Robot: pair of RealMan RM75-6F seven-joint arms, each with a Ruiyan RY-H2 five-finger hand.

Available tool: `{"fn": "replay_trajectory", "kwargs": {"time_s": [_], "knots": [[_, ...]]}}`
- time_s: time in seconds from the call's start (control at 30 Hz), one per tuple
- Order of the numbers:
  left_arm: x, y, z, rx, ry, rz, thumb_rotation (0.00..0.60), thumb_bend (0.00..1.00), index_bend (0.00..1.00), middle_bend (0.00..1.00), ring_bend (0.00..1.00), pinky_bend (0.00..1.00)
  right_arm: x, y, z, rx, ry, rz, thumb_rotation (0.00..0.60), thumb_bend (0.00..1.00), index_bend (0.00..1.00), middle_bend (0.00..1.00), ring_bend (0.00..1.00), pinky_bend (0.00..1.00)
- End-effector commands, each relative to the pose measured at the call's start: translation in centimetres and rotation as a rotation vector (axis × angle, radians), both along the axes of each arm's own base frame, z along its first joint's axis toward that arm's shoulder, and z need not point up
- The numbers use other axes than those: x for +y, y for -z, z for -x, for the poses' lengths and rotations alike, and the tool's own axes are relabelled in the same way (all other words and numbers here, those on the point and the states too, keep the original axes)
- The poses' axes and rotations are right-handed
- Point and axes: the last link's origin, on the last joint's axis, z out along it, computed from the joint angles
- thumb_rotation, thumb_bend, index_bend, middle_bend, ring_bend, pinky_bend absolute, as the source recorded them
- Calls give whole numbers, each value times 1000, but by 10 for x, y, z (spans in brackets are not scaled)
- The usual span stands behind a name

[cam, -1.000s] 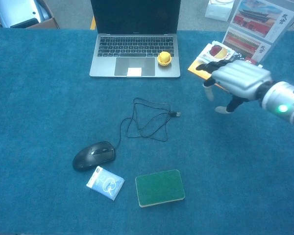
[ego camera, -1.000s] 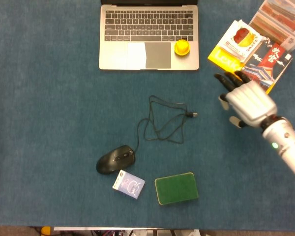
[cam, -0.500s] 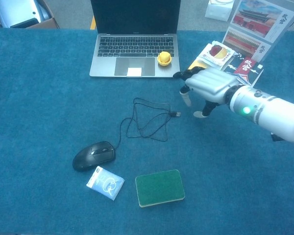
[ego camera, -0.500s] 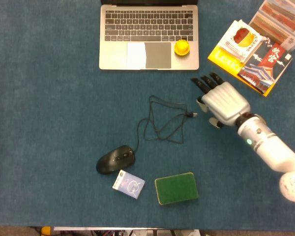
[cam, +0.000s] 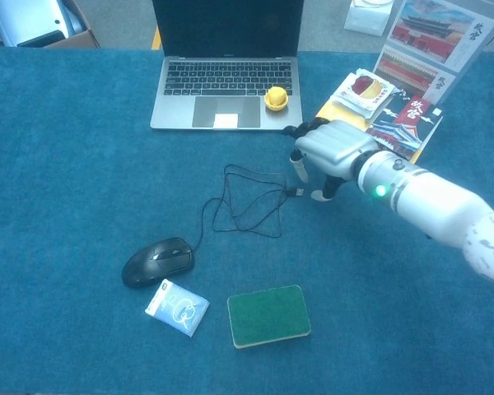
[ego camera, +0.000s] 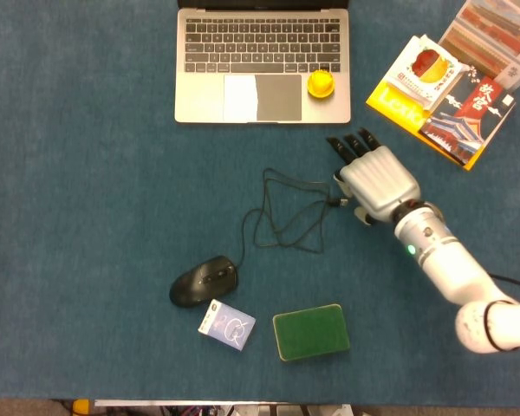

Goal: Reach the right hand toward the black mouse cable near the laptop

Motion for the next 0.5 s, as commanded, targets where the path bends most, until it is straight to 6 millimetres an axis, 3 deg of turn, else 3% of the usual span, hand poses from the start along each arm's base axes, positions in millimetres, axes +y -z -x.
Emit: {"fn": "replay_trajectory", "kwargs": {"time_s": [0.03,0.5], "knots": [[-1,0,1,-3,-1,0,600,0,149,200,205,441,-1,5,-3,-2,9,9,600,217,528,0,0,0],[-3,0,6,-17,-9,-1,600,0,149,206,207,441,0,21,-7,-16,61,42,600,210,531,0,0,0]]}}
